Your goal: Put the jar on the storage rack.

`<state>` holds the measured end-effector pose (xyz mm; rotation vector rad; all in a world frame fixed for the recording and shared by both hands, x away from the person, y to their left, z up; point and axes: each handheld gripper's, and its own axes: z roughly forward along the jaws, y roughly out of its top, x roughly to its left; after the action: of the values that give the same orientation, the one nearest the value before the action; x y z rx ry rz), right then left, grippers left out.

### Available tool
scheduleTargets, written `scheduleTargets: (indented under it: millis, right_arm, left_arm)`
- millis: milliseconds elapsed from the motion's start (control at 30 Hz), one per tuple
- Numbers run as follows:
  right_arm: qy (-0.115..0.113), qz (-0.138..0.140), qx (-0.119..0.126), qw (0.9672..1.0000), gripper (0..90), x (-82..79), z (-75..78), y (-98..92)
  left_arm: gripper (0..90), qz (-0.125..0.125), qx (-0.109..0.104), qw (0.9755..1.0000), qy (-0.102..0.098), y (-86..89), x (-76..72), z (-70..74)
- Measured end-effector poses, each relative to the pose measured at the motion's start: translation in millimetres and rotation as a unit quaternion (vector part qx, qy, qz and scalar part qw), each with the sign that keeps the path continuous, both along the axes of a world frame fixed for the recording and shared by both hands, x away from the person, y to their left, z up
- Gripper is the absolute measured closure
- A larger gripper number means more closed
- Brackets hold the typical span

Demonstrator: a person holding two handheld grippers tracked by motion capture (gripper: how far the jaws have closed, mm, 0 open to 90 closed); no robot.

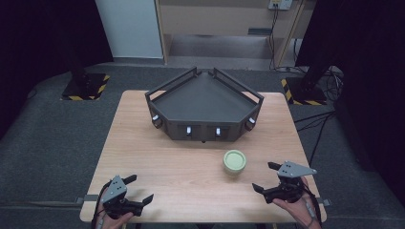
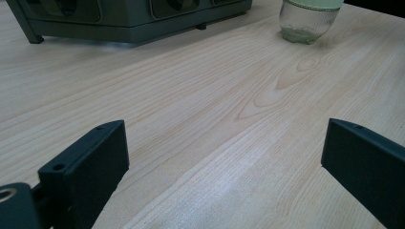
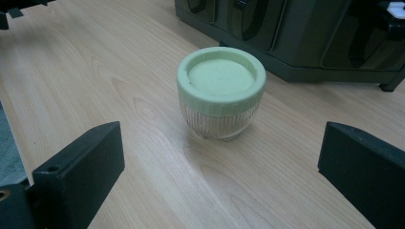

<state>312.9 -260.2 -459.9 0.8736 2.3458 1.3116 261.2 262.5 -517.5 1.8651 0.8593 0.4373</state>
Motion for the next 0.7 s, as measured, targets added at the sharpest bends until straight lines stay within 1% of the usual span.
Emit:
scheduleTargets:
  millis: [67, 167, 367, 633, 700]
  right_arm:
    - [0.002, 0.001, 0.001, 1.0, 1.8, 2.8, -0.3, 2.4]
    - [0.006, 0.003, -0.005, 1.0, 1.8, 6.7, -1.9, 5.4]
    - [0.011, 0.008, -0.003, 0.9999, 1.8, 13.8, -3.9, 10.6]
    - [0.018, 0.021, -0.006, 0.9996, 1.9, 23.5, -5.5, 23.0]
    - [0.019, 0.022, -0.003, 0.9996, 2.0, 25.7, -6.0, 25.4]
  left_arm:
    - [1.0, 0.0, 0.0, 1.0, 0.0, 0.0, 0.0, -0.1]
    - [1.0, 0.0, 0.001, 1.0, 0.0, -0.3, -0.1, 0.0]
    - [1.1, -0.001, 0.003, 1.0, 0.0, -0.8, -0.1, -0.1]
    - [1.1, -0.003, 0.006, 1.0, 0.0, -1.9, -0.2, -0.4]
    - [1.1, -0.004, 0.008, 1.0, 0.001, -2.3, -0.2, -0.4]
